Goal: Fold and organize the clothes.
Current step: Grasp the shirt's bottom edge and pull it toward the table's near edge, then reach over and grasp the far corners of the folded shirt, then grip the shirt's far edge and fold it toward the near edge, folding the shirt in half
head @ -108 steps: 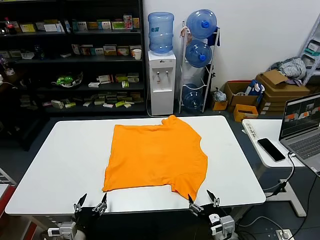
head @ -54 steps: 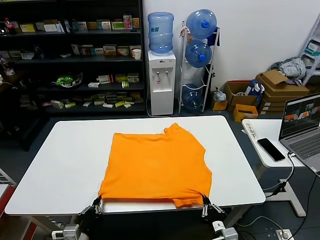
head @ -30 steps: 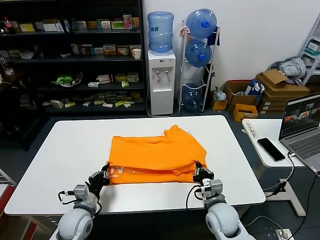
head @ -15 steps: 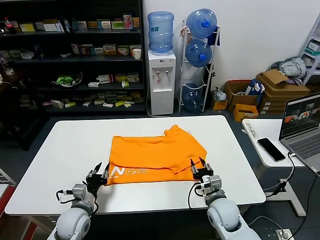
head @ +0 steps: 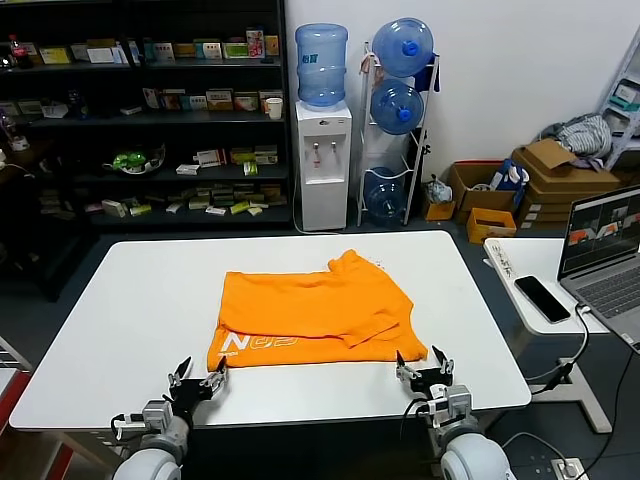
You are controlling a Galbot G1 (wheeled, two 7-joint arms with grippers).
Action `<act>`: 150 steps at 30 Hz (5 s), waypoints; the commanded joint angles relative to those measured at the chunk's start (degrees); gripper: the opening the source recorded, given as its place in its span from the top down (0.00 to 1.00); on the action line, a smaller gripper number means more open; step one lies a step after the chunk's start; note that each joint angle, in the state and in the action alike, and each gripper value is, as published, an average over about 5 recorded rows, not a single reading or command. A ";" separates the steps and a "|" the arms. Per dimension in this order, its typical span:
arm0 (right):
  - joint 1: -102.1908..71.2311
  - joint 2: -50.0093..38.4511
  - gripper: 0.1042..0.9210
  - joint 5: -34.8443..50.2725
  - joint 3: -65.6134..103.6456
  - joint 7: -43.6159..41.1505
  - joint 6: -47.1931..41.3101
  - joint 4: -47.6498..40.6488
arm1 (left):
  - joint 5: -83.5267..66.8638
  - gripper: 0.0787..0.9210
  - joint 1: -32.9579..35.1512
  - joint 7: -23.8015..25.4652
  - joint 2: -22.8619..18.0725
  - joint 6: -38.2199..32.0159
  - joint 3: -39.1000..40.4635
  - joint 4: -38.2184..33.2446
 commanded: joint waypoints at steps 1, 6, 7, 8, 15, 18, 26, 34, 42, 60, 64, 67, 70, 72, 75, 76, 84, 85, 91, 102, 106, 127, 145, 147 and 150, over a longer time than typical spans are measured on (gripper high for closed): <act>2.97 1.01 0.19 2.38 -0.52 -0.87 -0.36 -3.66 | 0.43 0.12 -1.99 -0.09 -1.14 0.09 -0.06 2.57; 3.89 1.16 0.37 2.71 -1.22 -1.48 -0.40 -4.92 | -0.28 0.23 -2.34 -0.42 -0.66 0.79 0.28 2.63; 3.70 1.08 0.41 2.74 -1.26 -1.45 -0.41 -4.81 | -0.46 0.27 -2.25 -0.55 -0.57 0.96 0.36 2.48; 3.45 0.97 0.44 2.78 -1.28 -1.38 -0.34 -4.62 | -0.60 0.30 -2.08 -0.67 -0.52 1.06 0.43 2.29; 1.24 -0.14 0.69 2.94 -0.81 -0.71 0.18 -2.11 | -2.36 0.54 0.19 -0.96 -0.08 1.60 1.35 -0.38; 0.83 -0.52 0.80 3.32 -0.57 -0.36 0.32 -1.47 | -2.46 0.64 0.62 -0.95 -0.14 1.66 1.73 -0.68; -3.50 -2.60 0.98 5.22 -0.05 1.41 -0.36 3.68 | -3.71 0.92 2.78 -2.29 1.31 2.17 1.49 -5.54; -17.11 -9.69 0.97 7.84 3.50 2.50 -2.18 14.90 | -9.87 0.98 15.38 -5.29 7.61 4.88 -1.48 -16.38; -23.96 -11.29 0.96 7.54 6.20 3.94 -4.00 19.48 | -11.25 0.97 23.34 -4.85 8.43 7.46 -4.28 -22.05; 33.36 -3.58 0.34 15.24 -8.82 1.28 -4.20 -12.84 | -14.31 0.42 -21.38 -0.97 10.06 5.06 5.56 1.04; 42.17 2.09 0.21 13.86 -13.69 -1.48 -4.96 -26.64 | -13.87 0.27 -32.04 1.01 5.76 5.79 11.11 17.92; 44.46 4.81 0.14 12.49 -15.36 -3.27 -5.47 -33.63 | -12.87 0.18 -35.37 2.45 3.79 6.26 12.46 27.18; 44.86 6.50 0.12 11.50 -15.88 -4.58 -5.62 -37.52 | -12.24 0.13 -36.27 3.16 3.02 6.59 12.87 30.59; 44.63 7.18 0.12 11.24 -15.85 -5.15 -5.69 -38.75 | -12.20 0.12 -36.22 3.38 2.82 6.70 13.02 31.22; 44.24 7.89 0.12 10.99 -15.59 -5.75 -5.82 -40.24 | -11.95 0.12 -36.09 3.58 2.39 6.73 13.36 31.53; 44.08 8.06 0.12 10.89 -15.48 -5.94 -5.85 -40.68 | -11.75 0.12 -36.08 3.64 2.14 6.69 13.50 31.60; 43.11 8.56 0.30 10.27 -15.40 -6.79 -7.03 -41.90 | -8.01 0.28 -36.66 3.91 -0.43 5.91 14.36 33.44; 43.08 8.60 0.33 10.27 -15.43 -6.82 -7.22 -42.03 | -7.65 0.32 -36.71 3.84 -0.64 5.92 14.38 33.64; 43.05 8.79 0.55 10.26 -15.52 -7.45 -8.74 -42.53 | -6.48 0.52 -36.36 3.20 -1.01 6.56 14.63 33.96; 41.98 7.89 0.93 10.68 -15.81 -8.02 -6.62 -40.40 | -8.85 0.89 -33.64 3.08 -0.22 5.95 14.51 29.72; 40.90 7.33 0.98 10.62 -15.63 -8.07 -2.97 -38.07 | -8.89 0.97 -32.01 2.74 0.25 4.64 14.13 26.25; 15.75 -8.94 0.98 15.15 -11.18 -1.69 -5.48 -0.25 | -5.81 0.98 -7.60 -0.88 6.81 1.52 5.35 -5.37; -7.57 -17.10 0.95 16.05 -0.91 3.38 -12.16 19.88 | -2.41 0.94 10.15 -0.14 7.56 2.31 -1.09 -14.73; -8.52 -17.28 0.89 16.16 0.21 3.72 -12.53 20.90 | -2.52 0.89 10.97 0.03 7.61 2.94 -1.46 -15.25; -9.76 -17.36 0.79 16.11 2.29 3.85 -12.55 22.15 | -2.41 0.79 11.19 -0.01 7.30 3.44 -1.89 -14.91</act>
